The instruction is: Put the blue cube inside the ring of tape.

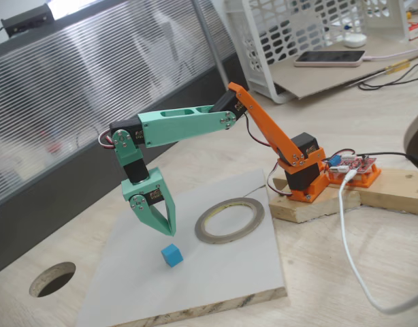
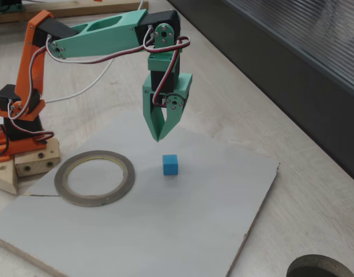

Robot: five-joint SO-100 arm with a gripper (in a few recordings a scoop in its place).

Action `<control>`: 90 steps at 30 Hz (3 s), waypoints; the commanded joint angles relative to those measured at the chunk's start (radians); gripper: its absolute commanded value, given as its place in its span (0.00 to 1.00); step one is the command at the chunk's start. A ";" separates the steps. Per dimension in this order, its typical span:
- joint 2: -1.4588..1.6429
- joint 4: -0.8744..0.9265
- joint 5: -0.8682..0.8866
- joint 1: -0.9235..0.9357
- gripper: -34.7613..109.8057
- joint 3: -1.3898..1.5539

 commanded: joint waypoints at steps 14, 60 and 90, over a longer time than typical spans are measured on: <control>0.031 0.006 0.000 -0.008 0.54 -0.002; 0.014 0.000 0.009 0.066 0.59 -0.002; 0.005 -0.003 0.006 0.057 0.59 0.000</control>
